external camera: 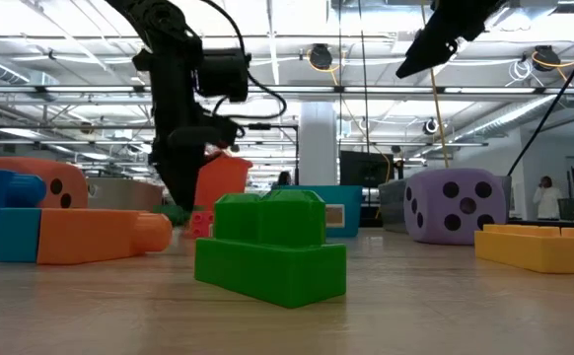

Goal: Pick & Place Toys
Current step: Put the green game piece into the blue bin

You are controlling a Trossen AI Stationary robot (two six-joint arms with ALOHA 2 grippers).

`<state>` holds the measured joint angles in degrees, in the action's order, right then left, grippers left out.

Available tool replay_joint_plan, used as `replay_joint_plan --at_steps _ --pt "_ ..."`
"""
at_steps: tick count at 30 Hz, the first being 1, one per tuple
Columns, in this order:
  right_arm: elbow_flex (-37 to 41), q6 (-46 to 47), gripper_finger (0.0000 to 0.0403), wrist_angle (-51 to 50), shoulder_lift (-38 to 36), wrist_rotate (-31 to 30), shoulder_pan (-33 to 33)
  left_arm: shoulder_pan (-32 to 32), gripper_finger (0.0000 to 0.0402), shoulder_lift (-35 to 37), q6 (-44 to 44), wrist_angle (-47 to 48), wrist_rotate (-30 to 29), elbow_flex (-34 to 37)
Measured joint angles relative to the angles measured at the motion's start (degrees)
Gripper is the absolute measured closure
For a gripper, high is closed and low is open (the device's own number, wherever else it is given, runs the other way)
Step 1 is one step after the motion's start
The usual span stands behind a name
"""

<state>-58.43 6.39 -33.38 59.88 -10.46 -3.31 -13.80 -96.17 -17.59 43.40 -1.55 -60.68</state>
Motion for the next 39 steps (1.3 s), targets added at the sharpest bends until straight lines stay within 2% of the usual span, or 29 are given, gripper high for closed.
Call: replay_joint_plan --at_steps 8,14,20,23,28,35,39 --pt "0.0 0.28 0.0108 9.25 0.0 0.22 0.0 0.08 0.0269 9.75 -2.15 -3.09 0.22 -7.54" --pt "-0.02 2.21 0.0108 23.12 0.0 0.13 0.11 0.56 0.0274 16.46 -2.62 -18.52 0.21 -13.24" --pt "-0.02 6.77 0.0108 31.39 0.35 0.49 3.72 2.28 0.0272 17.59 -2.4 -32.94 0.33 -15.56" --pt "-0.04 10.16 0.0108 35.8 1.41 4.07 6.76 3.95 0.0272 16.68 -1.83 -39.04 0.61 -15.72" --pt "-0.04 15.01 0.0108 43.58 4.3 11.4 10.32 5.89 0.0271 15.99 -0.96 -43.45 0.43 -15.73" --pt "-0.04 18.68 0.0108 55.19 9.17 19.71 11.23 7.39 0.0271 15.08 -1.04 -44.98 0.27 -15.7" --pt "-0.01 20.63 0.0109 58.2 11.73 21.58 11.21 7.9 0.027 14.5 -0.96 -46.82 0.17 -15.65"
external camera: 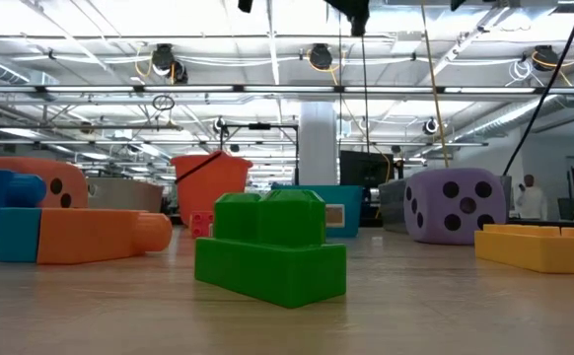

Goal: Pick & Place Toys
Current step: Put the green game piece into the blue bin

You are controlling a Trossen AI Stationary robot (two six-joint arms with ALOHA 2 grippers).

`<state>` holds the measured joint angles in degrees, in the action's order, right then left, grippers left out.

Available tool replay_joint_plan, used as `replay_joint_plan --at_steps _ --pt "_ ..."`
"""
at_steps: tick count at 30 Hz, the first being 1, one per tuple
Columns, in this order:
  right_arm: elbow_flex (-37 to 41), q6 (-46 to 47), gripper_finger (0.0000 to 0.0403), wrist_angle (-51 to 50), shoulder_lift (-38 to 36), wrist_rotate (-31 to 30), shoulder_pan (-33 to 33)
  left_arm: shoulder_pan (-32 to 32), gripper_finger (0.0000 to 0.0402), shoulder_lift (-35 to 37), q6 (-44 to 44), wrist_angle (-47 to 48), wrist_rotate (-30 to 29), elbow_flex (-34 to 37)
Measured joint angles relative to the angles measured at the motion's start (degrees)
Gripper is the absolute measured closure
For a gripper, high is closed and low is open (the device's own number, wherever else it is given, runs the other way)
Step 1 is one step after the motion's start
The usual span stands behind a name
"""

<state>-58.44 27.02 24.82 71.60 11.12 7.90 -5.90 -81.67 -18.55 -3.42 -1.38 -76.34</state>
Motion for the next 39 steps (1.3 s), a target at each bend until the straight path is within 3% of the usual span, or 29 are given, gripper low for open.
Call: replay_joint_plan --at_steps 7,17,32,39 --pt "0.01 -0.53 0.0142 3.99 1.78 2.58 0.02 0.06 0.027 -0.11 0.02 -0.49 0.86 0.0" --pt "0.01 -2.52 0.0265 3.94 1.78 2.34 0.02 0.1 0.0268 -0.09 0.03 -0.51 1.83 0.0" --pt "-0.21 -1.06 0.0266 0.55 0.84 3.01 1.2 -3.99 0.0123 1.87 -0.15 -0.97 6.28 0.0" --pt "-6.79 -6.28 0.0266 -19.92 0.6 2.78 3.64 -7.92 0.0114 9.28 3.03 3.4 5.83 0.02"
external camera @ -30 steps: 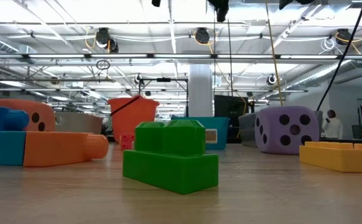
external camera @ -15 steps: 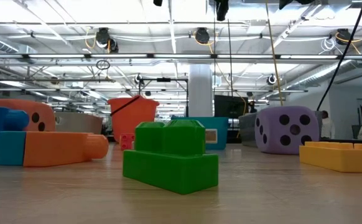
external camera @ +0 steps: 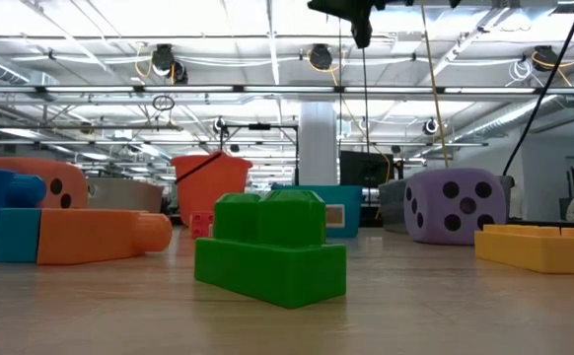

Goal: Pick & Place Toys
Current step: Put the green game piece into the blue bin

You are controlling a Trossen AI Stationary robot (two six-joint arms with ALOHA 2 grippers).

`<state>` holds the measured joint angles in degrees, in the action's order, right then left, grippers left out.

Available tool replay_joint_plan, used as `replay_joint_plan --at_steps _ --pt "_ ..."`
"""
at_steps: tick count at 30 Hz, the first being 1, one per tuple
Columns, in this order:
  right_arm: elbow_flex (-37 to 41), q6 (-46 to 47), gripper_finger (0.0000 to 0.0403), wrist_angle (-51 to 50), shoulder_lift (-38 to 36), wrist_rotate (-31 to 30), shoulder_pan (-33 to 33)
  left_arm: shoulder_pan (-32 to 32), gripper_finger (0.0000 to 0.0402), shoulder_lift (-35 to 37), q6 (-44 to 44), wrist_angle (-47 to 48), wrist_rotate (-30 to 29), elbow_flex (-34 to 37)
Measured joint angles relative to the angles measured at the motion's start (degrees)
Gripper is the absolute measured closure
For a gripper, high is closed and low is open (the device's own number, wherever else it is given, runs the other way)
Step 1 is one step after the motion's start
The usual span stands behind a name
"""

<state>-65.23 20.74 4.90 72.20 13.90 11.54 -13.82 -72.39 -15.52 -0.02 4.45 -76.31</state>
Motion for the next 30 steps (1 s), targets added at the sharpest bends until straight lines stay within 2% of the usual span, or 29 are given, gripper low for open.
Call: replay_joint_plan --at_steps 4,9,20,27,30 --pt "-4.5 -5.66 0.0266 -12.17 2.42 0.1 1.32 -2.0 0.0123 4.64 1.76 2.62 -0.15 -0.02" --pt "-8.83 -9.87 0.0266 -20.86 7.76 -0.09 2.9 -3.74 0.0127 9.39 3.19 3.31 -0.14 -0.02" --pt "-9.38 -13.4 0.0266 -28.68 17.36 -0.14 3.87 -5.18 0.013 17.69 3.88 11.73 -0.09 -0.02" --pt "-9.48 -13.11 0.0266 -30.7 23.71 -0.58 2.97 -5.18 0.014 18.53 3.25 16.22 0.04 0.0" --pt "-9.38 -12.39 0.0266 -31.99 26.14 -3.19 2.64 -5.18 0.0142 18.13 3.39 16.18 0.05 0.0"
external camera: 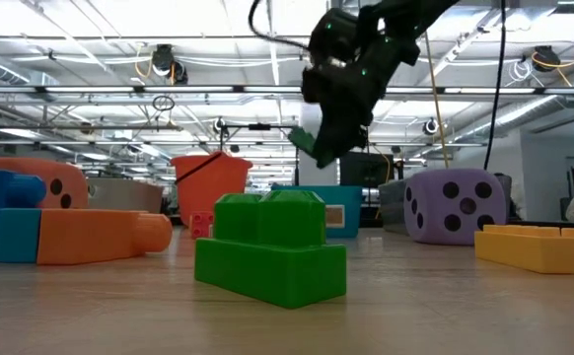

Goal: Pick & Place Toys
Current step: Put the green game piece into the blue bin

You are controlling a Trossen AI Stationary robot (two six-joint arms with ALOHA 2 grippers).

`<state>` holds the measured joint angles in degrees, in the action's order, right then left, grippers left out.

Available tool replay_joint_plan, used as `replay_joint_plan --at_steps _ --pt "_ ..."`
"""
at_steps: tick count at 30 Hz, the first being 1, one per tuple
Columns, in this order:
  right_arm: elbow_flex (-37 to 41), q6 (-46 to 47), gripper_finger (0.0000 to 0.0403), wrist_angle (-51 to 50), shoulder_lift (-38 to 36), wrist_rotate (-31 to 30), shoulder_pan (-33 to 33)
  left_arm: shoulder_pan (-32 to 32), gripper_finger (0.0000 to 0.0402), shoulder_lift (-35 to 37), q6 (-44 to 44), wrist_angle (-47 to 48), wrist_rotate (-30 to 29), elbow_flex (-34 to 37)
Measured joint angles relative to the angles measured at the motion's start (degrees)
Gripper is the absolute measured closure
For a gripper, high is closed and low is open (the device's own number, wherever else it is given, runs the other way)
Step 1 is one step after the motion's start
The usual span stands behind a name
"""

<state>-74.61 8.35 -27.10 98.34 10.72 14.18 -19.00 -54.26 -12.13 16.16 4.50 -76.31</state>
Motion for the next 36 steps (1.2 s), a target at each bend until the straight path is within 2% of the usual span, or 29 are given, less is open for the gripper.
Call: replay_joint_plan --at_steps 5,14,25,29,32,36 --pt "0.0 -0.19 0.0266 -0.33 2.17 -6.19 -0.05 0.0 0.0135 -1.04 -0.14 0.0 0.02 0.0" --pt "0.0 -0.84 0.0266 -0.74 2.39 -9.1 0.61 0.0 0.0148 -3.38 -0.19 -0.17 0.04 0.0" --pt "0.0 -1.93 0.0266 -2.75 6.07 -9.06 0.49 0.02 0.0136 -7.42 -0.01 -0.13 0.03 0.0" --pt "0.0 -3.33 0.0266 -2.55 5.98 -9.07 1.07 -0.42 0.0142 -9.53 6.4 -6.41 -1.93 0.02" --pt "0.0 -3.78 0.0266 -2.65 5.99 -9.17 1.91 -0.44 0.0147 -9.9 2.52 -6.44 -1.27 0.02" --pt "0.0 -4.54 0.0266 -2.68 5.99 -9.18 2.79 -0.37 0.0147 -9.84 1.47 -6.19 -0.83 0.02"
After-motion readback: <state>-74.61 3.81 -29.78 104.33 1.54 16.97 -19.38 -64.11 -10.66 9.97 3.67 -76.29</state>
